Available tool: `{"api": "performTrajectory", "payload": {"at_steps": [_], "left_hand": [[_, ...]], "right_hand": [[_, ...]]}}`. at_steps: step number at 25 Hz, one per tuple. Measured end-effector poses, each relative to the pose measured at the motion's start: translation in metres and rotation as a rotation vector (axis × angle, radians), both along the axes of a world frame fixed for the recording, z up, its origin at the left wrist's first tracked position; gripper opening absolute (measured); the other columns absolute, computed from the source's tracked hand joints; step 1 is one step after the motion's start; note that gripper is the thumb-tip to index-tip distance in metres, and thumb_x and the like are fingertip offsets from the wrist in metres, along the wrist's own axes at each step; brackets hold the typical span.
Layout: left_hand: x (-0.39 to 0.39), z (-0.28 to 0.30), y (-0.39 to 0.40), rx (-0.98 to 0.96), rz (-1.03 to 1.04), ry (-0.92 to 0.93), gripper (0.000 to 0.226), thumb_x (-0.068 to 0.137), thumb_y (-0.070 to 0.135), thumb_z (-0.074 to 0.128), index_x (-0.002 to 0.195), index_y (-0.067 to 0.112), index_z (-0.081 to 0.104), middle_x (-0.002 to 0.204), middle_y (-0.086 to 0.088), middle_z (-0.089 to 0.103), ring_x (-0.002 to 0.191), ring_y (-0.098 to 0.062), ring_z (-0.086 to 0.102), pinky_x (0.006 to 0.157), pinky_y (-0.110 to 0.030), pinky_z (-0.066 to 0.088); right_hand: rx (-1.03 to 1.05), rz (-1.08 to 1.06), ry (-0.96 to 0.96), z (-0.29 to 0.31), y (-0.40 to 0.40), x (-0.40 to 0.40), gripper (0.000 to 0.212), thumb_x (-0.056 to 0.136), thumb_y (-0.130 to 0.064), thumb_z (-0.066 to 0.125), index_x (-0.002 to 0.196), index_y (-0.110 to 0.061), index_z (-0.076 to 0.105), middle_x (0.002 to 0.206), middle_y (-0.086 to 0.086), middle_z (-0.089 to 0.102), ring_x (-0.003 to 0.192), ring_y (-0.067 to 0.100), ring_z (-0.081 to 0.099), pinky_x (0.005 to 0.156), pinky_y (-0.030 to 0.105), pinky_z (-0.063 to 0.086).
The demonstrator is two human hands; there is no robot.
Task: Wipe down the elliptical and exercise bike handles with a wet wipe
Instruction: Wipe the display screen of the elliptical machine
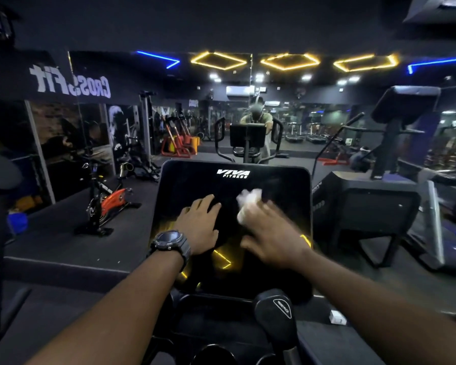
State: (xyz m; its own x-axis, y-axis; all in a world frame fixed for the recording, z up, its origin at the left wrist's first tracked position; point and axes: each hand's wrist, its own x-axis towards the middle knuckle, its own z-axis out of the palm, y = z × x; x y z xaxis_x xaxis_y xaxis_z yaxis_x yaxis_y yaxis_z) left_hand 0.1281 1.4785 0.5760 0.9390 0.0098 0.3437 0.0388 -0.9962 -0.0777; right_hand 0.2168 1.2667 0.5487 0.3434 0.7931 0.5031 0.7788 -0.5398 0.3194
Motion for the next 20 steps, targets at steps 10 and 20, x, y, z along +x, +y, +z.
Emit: {"api": "performTrajectory", "payload": {"at_steps": [10,20], "left_hand": [[0.020,-0.003,0.000,-0.014,-0.047,-0.139,0.063,0.091,0.038,0.050,0.149,0.023,0.030,0.158,-0.003,0.020,0.144,-0.023,0.020,0.116,-0.044,0.029],[0.013,-0.001,0.001,-0.015,0.035,-0.170,0.060,0.092,0.040,0.046,0.147,0.018,0.035,0.155,-0.003,0.024,0.140,-0.025,0.025,0.112,-0.044,0.030]], "right_hand": [[0.236,-0.319,0.093,0.044,0.044,0.020,0.070,0.101,-0.058,0.019,0.155,-0.014,0.023,0.164,0.006,0.011,0.152,0.023,0.008,0.123,0.047,0.003],[0.128,-0.191,0.142,0.078,0.113,0.032,0.059,0.104,-0.049,0.017,0.153,-0.018,0.026,0.163,0.005,0.017,0.151,0.021,0.010,0.122,0.052,0.002]]}}
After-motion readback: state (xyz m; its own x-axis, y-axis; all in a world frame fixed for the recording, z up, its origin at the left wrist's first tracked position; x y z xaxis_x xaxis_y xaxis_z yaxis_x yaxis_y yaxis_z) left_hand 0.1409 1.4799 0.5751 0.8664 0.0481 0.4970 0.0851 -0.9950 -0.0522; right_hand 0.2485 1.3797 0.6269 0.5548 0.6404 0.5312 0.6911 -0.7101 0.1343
